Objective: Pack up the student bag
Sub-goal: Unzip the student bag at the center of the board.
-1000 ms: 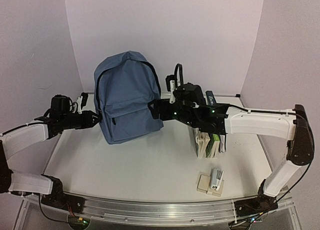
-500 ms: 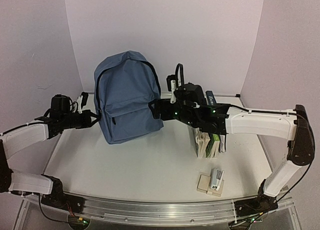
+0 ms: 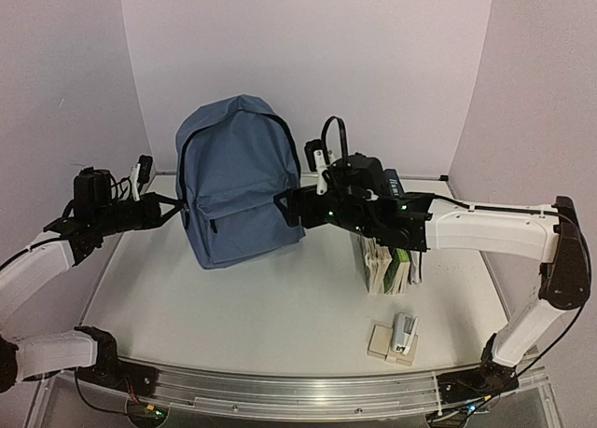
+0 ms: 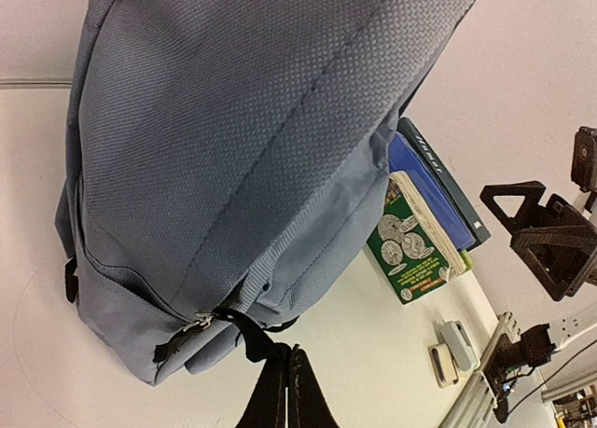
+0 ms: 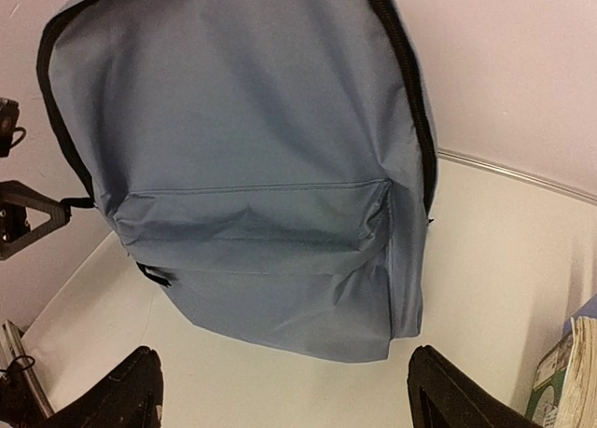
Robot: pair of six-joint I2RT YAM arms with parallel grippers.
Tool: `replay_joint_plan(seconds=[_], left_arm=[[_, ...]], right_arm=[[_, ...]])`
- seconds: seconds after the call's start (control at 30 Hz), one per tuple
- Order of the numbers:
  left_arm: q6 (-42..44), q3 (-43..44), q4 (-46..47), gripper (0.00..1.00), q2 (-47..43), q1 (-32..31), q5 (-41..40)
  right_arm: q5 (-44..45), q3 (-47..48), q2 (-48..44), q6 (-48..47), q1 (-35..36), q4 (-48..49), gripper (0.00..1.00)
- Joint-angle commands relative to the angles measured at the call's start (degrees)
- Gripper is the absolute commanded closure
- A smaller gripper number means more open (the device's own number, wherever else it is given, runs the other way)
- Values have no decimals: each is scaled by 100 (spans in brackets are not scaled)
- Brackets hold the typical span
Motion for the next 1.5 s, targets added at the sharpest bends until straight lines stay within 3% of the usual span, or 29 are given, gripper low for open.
replay_joint_plan(seconds=[0.0,0.37,0.67,0.83,0.97,1.3,1.47], left_arm=[[-108,512,-57,100,-46,30,522],[-166,1247,-424,100,50,28,1041],[23,1237,-962,100,95,28,1409],[-299,1026,-765,100,142,30,1513],[-629,828,-651,100,239,23,1387],[-1394,184,-543,100,44,26,1056],[-1592,-18,-708,100,-59,30,939]], right_arm=[[-241,308,-6,-485,223,272,13],[-1479,890,948,-1898,455,2074,16],[-2201,1249,1768,-2795,520,2666,23],[-2134,1220,1910,-2589,523,2663,22],[-1710,938,1891,-2525,556,2640,15],[-623,1026,2071,-3554,712,1648,15],[-709,1622,2412,-4099,746,877,16]])
